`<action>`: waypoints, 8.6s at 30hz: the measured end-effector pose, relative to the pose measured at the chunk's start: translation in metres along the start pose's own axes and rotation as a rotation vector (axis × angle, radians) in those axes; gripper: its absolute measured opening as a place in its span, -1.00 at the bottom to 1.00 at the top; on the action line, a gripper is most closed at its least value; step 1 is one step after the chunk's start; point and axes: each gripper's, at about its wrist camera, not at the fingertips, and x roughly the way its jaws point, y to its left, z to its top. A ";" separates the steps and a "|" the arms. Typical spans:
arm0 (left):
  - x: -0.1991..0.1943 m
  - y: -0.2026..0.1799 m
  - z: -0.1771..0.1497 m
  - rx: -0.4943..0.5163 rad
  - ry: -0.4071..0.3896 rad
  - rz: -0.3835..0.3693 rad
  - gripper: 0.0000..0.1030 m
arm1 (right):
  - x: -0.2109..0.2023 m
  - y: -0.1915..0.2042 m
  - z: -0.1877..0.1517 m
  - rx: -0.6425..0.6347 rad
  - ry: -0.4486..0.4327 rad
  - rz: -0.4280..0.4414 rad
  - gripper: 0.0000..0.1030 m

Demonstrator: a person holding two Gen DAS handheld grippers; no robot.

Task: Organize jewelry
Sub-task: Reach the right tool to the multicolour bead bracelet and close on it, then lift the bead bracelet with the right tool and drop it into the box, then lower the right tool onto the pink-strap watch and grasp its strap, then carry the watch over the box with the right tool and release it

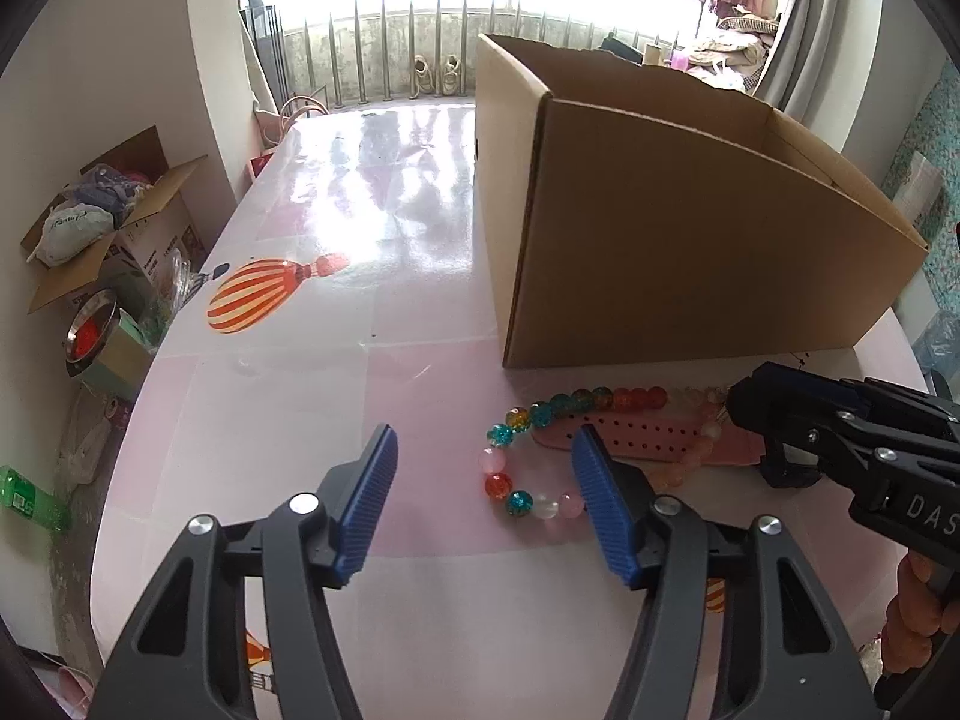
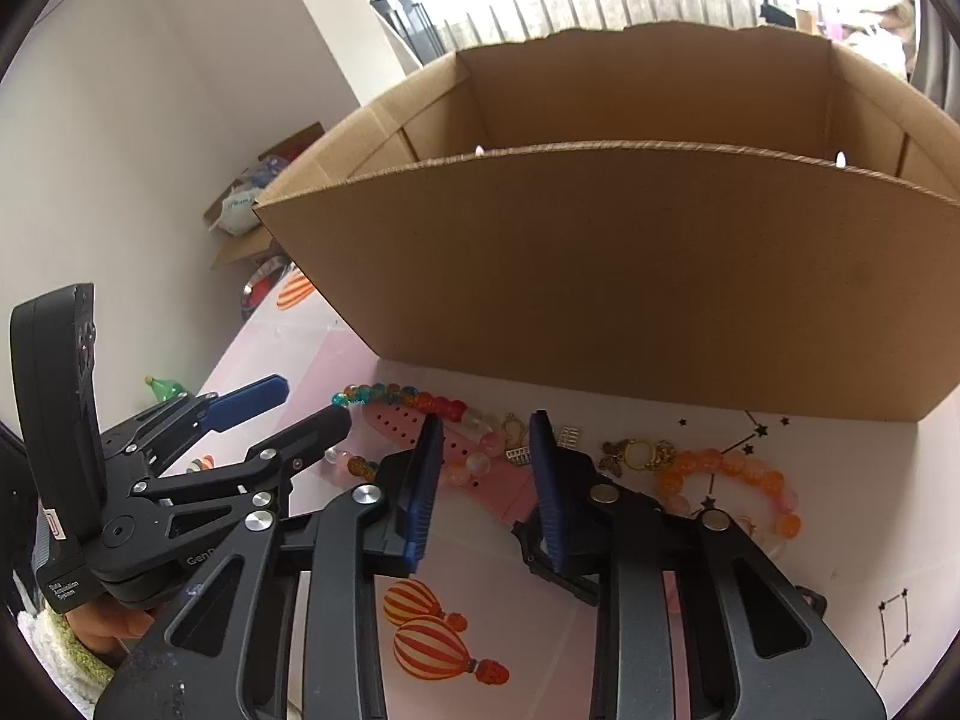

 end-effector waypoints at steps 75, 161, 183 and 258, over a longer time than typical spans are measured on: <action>-0.090 -0.034 0.177 0.110 -0.221 -0.072 0.00 | -0.112 -0.038 0.179 0.007 -0.134 0.134 -0.21; -0.024 -0.106 -0.053 0.377 -0.034 -0.174 -0.71 | -0.051 -0.034 -0.064 -0.162 0.231 0.241 -0.14; -0.018 -0.090 -0.036 0.191 0.079 -0.326 -0.72 | -0.069 -0.008 -0.104 -0.458 0.123 -0.149 -0.52; 0.057 -0.068 0.259 0.093 0.318 -0.310 0.10 | -0.075 -0.108 0.234 -0.227 0.069 -0.128 -0.40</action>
